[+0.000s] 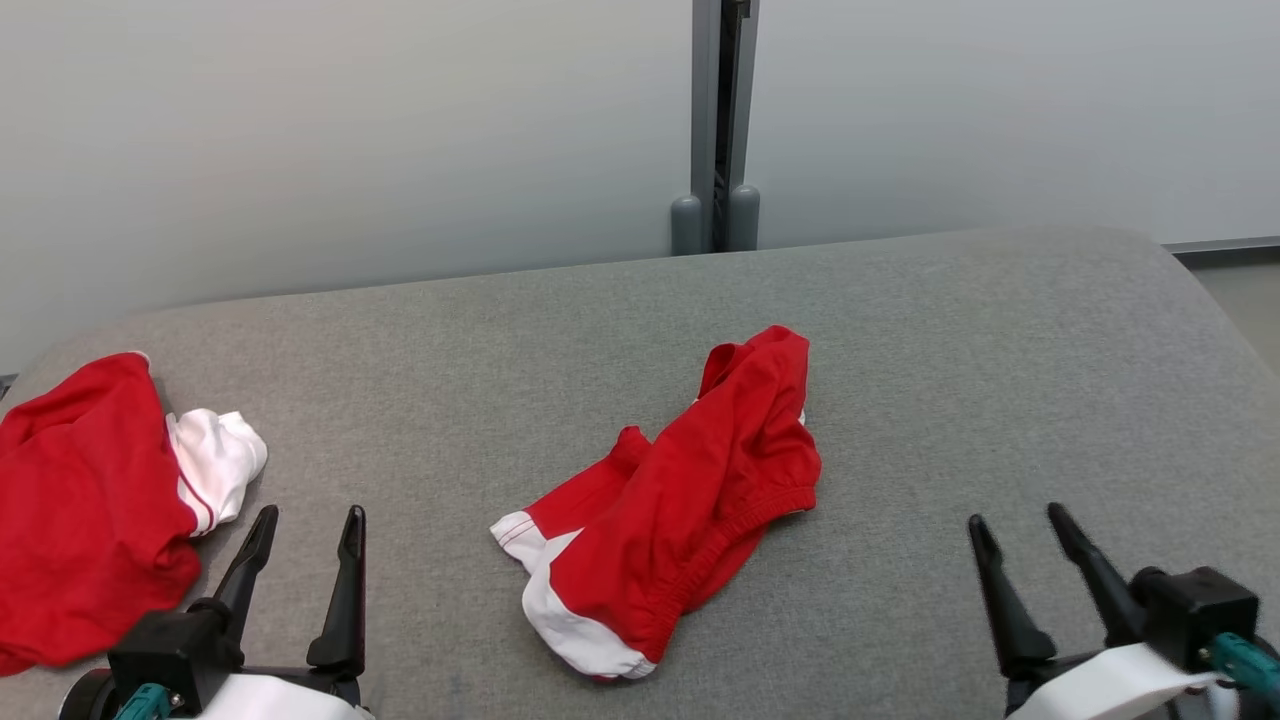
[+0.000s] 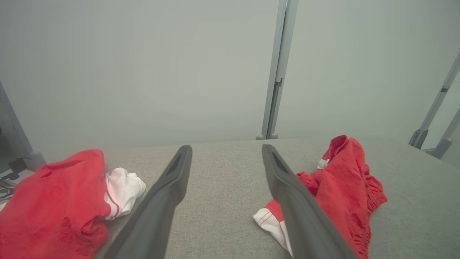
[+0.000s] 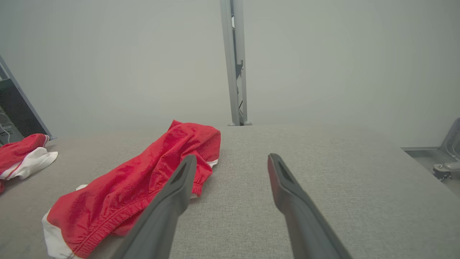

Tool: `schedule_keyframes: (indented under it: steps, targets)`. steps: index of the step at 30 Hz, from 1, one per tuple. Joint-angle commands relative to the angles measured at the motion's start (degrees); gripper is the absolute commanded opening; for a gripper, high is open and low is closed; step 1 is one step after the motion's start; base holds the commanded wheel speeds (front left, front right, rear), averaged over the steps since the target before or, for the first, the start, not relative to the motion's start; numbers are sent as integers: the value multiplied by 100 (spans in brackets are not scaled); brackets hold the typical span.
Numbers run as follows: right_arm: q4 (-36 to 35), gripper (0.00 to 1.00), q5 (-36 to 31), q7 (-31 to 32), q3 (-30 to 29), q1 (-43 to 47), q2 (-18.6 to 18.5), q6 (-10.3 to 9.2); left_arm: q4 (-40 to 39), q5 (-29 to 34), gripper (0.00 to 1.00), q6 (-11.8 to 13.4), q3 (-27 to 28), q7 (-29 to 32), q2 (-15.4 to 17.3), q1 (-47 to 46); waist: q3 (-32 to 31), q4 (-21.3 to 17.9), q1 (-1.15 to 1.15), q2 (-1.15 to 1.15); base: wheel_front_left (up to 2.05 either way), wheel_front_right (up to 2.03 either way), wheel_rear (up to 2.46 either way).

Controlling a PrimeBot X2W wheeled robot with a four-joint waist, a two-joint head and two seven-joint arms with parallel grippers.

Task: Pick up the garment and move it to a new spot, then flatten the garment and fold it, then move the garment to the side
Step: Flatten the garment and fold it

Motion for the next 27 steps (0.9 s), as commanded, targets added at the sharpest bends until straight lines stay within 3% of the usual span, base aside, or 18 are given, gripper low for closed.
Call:
schedule_keyframes:
  steps: [1,14,27]
  targets:
    - [88,100,106,100,240,-40,-19,1,4,15,100,34,4,29,34,-115,64,81,0,0,0,0,0]
    - [1039,100,1423,553,2583,-610,-520,1,61,68,100,-53,-81,-65,-90,-598,866,699,0,0,0,0,0]
    - [2074,100,2248,16,3822,-1815,-942,1,415,54,100,-293,-187,-323,-318,-1209,1431,972,0,0,0,0,0]
